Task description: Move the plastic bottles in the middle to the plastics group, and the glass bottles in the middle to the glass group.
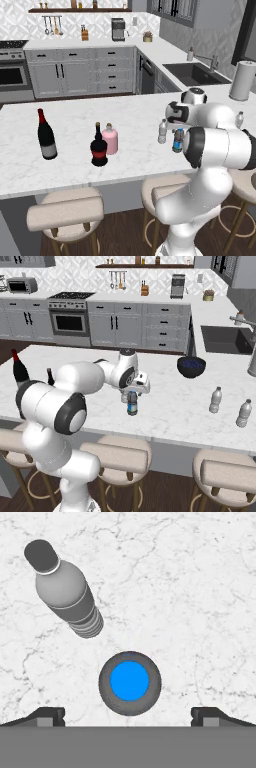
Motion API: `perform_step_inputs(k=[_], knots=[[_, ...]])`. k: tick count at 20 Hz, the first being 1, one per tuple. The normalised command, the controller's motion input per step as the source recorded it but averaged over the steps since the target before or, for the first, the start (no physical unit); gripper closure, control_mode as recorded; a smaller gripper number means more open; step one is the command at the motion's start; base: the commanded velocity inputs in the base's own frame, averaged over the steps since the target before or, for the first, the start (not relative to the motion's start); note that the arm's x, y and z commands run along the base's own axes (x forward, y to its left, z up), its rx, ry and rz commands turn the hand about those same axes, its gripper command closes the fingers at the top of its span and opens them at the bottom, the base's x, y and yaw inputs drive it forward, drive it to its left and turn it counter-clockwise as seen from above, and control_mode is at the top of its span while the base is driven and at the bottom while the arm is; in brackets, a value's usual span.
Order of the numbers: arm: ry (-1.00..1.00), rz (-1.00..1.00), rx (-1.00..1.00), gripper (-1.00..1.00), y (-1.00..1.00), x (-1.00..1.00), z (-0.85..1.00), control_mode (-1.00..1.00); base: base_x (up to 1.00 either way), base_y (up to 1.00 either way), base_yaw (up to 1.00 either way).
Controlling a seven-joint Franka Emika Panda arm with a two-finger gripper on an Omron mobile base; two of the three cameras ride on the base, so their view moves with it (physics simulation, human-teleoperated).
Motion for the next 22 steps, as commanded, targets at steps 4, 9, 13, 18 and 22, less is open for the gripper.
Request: perform_step_inputs(k=[4, 9, 13, 18, 22], knots=[[0.0, 0.0, 0.0, -1.0, 0.0, 0.07, -0.12, -1.0, 0.0, 0.0, 0.0], [0.0, 0.0, 0.0, -1.0, 0.0, 0.0, -0.04, -1.0, 0.0, 0.0, 0.0], [0.0, 0.0, 0.0, -1.0, 0.0, 0.09, -0.06, -1.0, 0.0, 0.0, 0.0], [0.0, 0.0, 0.0, -1.0, 0.0, 0.06, -0.06, -1.0, 0.0, 0.0, 0.0], [0.0, 0.0, 0.0, -1.0, 0.0, 0.08, -0.16, -1.0, 0.0, 0.0, 0.0]])
